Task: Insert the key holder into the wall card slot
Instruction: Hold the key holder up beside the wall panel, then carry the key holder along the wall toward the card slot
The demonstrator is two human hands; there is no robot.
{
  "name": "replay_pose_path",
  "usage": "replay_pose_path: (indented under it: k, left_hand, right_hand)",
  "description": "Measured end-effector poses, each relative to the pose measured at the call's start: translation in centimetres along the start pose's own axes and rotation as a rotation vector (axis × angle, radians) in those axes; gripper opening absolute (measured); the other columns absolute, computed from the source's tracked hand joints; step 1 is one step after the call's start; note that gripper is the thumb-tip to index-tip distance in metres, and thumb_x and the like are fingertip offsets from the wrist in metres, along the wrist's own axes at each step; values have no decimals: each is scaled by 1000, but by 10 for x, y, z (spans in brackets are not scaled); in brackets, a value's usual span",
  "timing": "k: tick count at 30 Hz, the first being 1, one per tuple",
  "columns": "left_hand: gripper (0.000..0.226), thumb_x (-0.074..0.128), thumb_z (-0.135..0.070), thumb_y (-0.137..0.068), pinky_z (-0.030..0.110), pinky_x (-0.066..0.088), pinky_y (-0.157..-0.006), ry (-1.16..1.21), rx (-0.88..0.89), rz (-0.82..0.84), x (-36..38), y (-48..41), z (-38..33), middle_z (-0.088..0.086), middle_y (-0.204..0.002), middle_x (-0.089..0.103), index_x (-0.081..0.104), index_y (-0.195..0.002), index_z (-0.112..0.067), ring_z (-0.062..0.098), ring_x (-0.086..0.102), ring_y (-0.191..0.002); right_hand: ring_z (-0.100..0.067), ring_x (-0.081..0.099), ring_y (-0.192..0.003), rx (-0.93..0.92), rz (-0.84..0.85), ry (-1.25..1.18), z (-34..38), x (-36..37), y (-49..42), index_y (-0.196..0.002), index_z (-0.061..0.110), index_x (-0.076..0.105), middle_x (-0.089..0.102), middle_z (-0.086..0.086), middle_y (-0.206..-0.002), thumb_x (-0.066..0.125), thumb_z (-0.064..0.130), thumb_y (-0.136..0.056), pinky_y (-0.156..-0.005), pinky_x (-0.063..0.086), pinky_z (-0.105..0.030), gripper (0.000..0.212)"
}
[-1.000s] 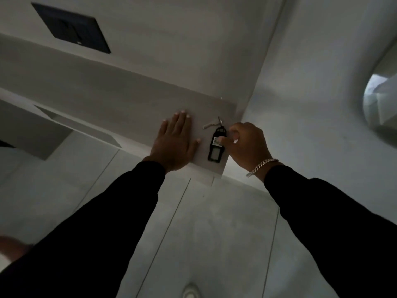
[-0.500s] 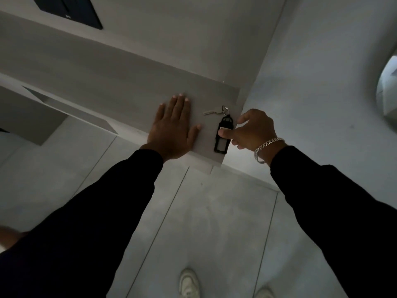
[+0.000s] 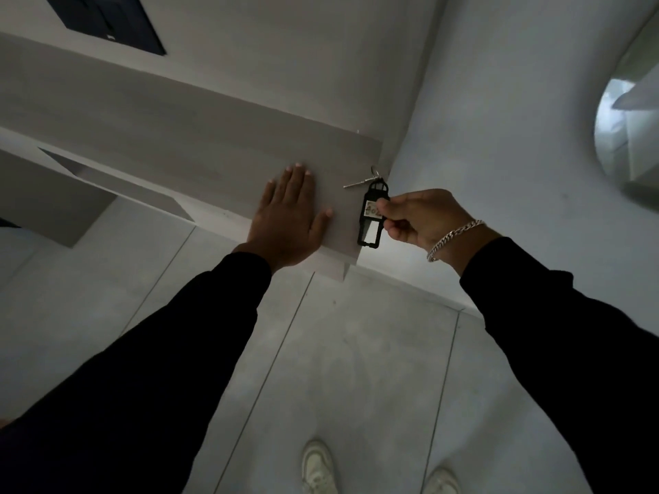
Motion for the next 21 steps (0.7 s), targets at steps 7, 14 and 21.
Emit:
replay_pose_path:
  k: [7, 14, 21]
  left_hand:
    - [80, 17, -53, -92, 50, 19, -124, 228, 30, -88, -34, 11, -34, 22, -154, 42, 37, -148, 0, 34, 33, -147]
    - [67, 29, -43, -99, 52, 13, -125, 198, 177, -277, -97, 38, -106, 21, -159, 34, 36, -149, 1, 34, 23, -151]
    - [66, 33, -43, -100, 56, 17, -125, 171, 241, -406, -163, 82, -203, 20, -160, 33, 34, -150, 0, 33, 22, -152]
  right_hand:
    - [-15, 59, -59, -84, 34, -5, 20, -22, 32, -77, 3, 66, 63, -11, -70, 67, 5, -82, -57, 58, -21, 5]
    - [-15, 59, -60, -198, 65, 2, 51, -73, 95, -80, 4, 67, 62, -12, -71, 68, 6, -81, -58, 59, -21, 2]
    - [-15, 58, -59, -325, 116, 49, 82, -142, 186, -76, 8, 67, 63, -12, -71, 67, 5, -81, -59, 58, -22, 6]
Point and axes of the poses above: each hand's wrist, its own y-axis away from the middle knuckle, its own x-axis out of the palm, z = x × y, the point moved 10 cm from there along -y, towards the middle knuckle
